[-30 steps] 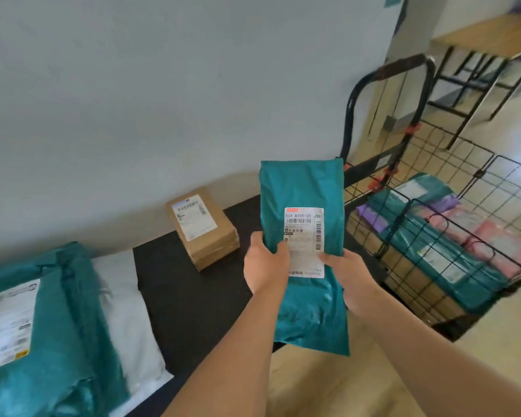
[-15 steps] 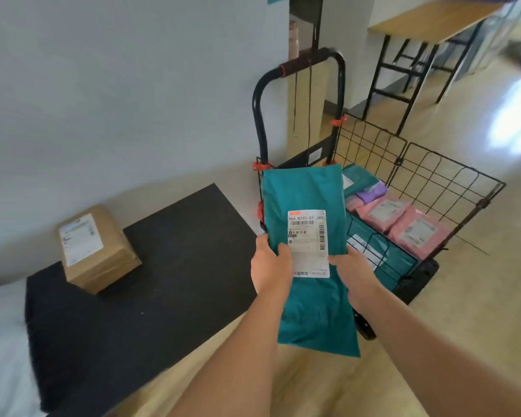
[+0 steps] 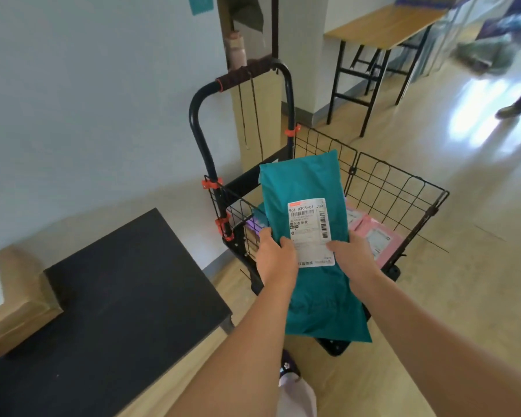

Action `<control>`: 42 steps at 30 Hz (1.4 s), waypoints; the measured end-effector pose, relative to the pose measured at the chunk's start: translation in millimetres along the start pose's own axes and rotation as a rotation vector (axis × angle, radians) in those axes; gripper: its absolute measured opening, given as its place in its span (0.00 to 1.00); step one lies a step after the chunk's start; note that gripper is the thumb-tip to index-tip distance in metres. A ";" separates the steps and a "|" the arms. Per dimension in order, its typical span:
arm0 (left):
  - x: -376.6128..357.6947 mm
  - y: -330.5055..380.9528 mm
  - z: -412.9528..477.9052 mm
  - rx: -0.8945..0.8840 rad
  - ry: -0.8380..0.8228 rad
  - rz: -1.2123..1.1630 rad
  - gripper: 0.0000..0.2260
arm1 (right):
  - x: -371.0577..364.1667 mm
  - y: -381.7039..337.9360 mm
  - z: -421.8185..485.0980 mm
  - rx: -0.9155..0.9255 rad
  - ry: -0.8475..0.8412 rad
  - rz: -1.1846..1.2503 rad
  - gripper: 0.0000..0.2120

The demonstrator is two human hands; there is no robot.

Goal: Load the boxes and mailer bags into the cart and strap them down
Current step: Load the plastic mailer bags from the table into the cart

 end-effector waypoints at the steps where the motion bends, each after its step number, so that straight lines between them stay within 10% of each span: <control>1: -9.6 3.3 6.7 -0.002 -0.002 -0.006 0.16 | 4.4 -3.9 9.2 0.003 0.004 -0.018 0.13; 25: -165.3 -1.4 169.4 0.248 0.068 0.195 0.04 | 47.3 -30.0 271.3 0.011 0.069 -0.575 0.07; 32: -197.1 -54.0 171.1 0.539 0.117 0.160 0.03 | 32.5 6.2 332.0 0.008 -0.165 -0.875 0.14; 42: -221.3 -139.2 132.4 1.096 0.161 0.093 0.28 | -0.1 90.7 342.2 -0.097 -0.496 -1.177 0.08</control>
Point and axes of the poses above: each hand's wrist, its own z-axis towards the middle knuckle, its own x-axis out of the back of the hand, y = z × x, the point moved 5 cm from there along z, towards the middle knuckle, and after that the axes turned 9 degrees about -z, right-handed, at the moved point
